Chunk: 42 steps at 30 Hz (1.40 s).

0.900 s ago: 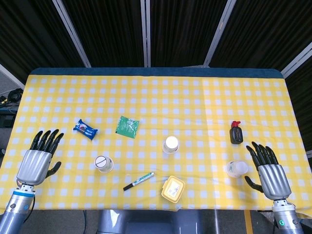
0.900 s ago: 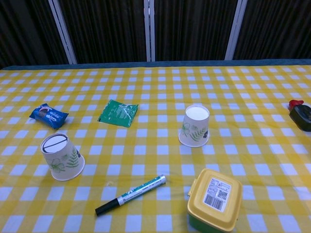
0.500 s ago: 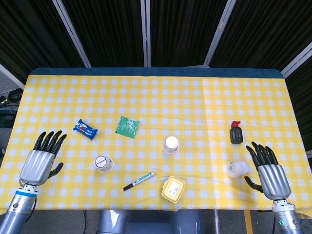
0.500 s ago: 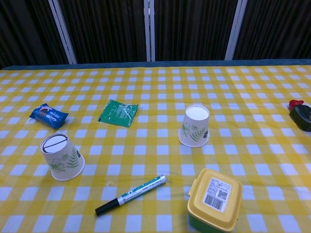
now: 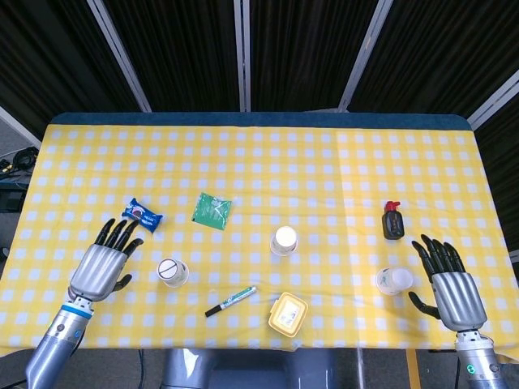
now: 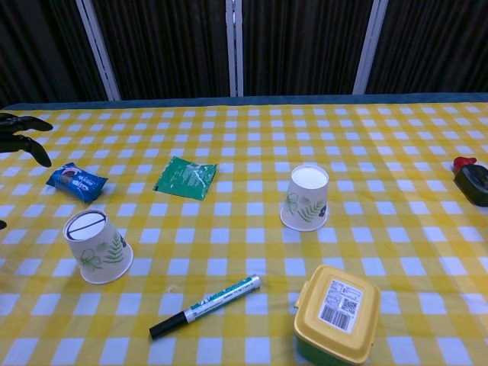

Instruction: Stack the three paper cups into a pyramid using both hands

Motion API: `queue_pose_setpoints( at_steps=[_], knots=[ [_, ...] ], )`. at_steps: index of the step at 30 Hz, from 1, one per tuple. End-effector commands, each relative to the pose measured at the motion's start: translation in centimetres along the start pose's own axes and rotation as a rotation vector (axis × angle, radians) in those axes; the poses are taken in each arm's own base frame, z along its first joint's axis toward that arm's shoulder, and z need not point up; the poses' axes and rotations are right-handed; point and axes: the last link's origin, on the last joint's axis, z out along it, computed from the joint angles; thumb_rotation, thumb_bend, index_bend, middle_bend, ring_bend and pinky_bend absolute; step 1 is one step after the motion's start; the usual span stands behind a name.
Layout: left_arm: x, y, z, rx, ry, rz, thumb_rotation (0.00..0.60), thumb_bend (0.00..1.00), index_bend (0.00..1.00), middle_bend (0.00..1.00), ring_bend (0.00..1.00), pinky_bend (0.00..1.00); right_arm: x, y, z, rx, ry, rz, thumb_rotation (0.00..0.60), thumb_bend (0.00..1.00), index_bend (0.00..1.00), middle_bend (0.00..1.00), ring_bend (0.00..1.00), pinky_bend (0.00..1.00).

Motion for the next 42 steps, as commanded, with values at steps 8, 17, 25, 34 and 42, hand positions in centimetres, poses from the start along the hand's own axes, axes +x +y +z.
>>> queue_pose_setpoints(
  at_steps=[8,17,25,34,42],
  knots=[
    [-0.7,3.8,2.5,-0.084,-0.062,0.026,0.600,0.22,0.23,0.00,0.00,0.00,0.4,0.2,-0.1,-0.002,0.006,0.019,0.600,0.14,0.01,0.00,0.00,0.00],
    [-0.9,5.3,3.5,-0.101,-0.079,0.042,0.600,0.23,0.35,0.00,0.00,0.00,0.7,0.2,-0.2,-0.001,0.011,0.031,0.600,0.14,0.01,0.00,0.00,0.00],
    [-1.2,5.8,4.0,-0.094,-0.096,0.058,0.600,0.29,0.47,0.00,0.00,0.00,0.7,0.3,-0.2,0.000,0.009,0.035,0.600,0.14,0.01,0.00,0.00,0.00],
    [0.5,6.2,4.1,-0.108,-0.049,0.038,0.600,0.30,0.48,0.00,0.00,0.00,0.6,0.4,0.0,-0.006,0.000,0.040,0.600,0.14,0.01,0.00,0.00,0.00],
    [3.8,7.4,5.4,-0.144,0.017,0.013,0.600,0.30,0.49,0.00,0.00,0.00,0.7,1.0,0.3,-0.026,-0.004,0.054,0.600,0.14,0.01,0.00,0.00,0.00]
  ],
)
